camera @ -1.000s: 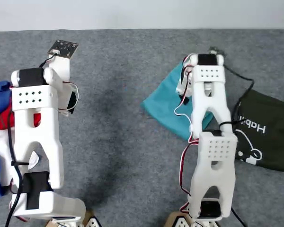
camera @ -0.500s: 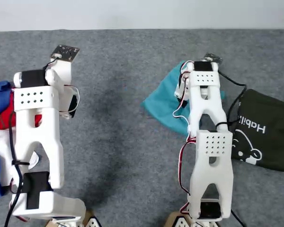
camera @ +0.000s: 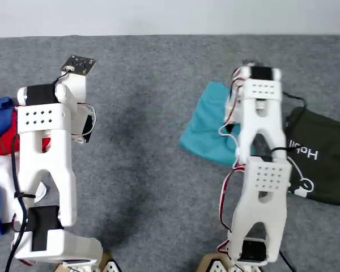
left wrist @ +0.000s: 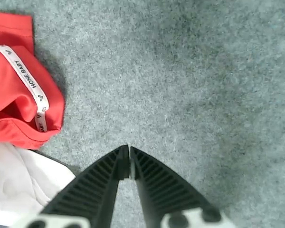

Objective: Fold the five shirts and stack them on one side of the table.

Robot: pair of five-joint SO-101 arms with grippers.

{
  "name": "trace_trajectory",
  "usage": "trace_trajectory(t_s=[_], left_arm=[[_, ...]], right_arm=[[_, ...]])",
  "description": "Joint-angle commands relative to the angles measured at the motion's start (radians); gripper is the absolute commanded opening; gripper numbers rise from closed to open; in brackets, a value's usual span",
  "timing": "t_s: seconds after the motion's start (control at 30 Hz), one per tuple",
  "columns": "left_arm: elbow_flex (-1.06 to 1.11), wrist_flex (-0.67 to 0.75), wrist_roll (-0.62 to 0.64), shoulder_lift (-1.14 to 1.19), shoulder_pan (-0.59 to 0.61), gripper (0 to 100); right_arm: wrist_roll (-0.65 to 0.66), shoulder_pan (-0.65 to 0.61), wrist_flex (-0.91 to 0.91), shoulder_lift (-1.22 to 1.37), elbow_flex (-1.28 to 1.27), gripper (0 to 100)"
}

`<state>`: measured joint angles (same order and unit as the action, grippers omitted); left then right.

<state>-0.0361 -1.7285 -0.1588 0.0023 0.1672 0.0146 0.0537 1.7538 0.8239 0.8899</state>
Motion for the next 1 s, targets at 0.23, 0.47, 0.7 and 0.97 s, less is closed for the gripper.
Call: trace_trajectory(t_s=[0.23, 0.47, 0.7, 0.97], left_arm=[[-0.005, -0.026, -0.008, -0.051, 0.002, 1], [-0.008, -0.025, -0.012, -0.051, 0.002, 1], [-0.008, -0.025, -0.012, -0.051, -0.002, 1], [-0.008, -0.025, -0.008, -0.051, -0.003, 1]], right_arm=[[0.224, 0.156, 0.044, -0.277, 0.009, 0.9], [0.330, 0.237, 0.044, -0.407, -0.153, 0.9], [0.436, 0.315, 0.042, -0.541, -0.278, 0.9], [0.612, 0.406, 0.041, -0.547, -0.278, 0.9]])
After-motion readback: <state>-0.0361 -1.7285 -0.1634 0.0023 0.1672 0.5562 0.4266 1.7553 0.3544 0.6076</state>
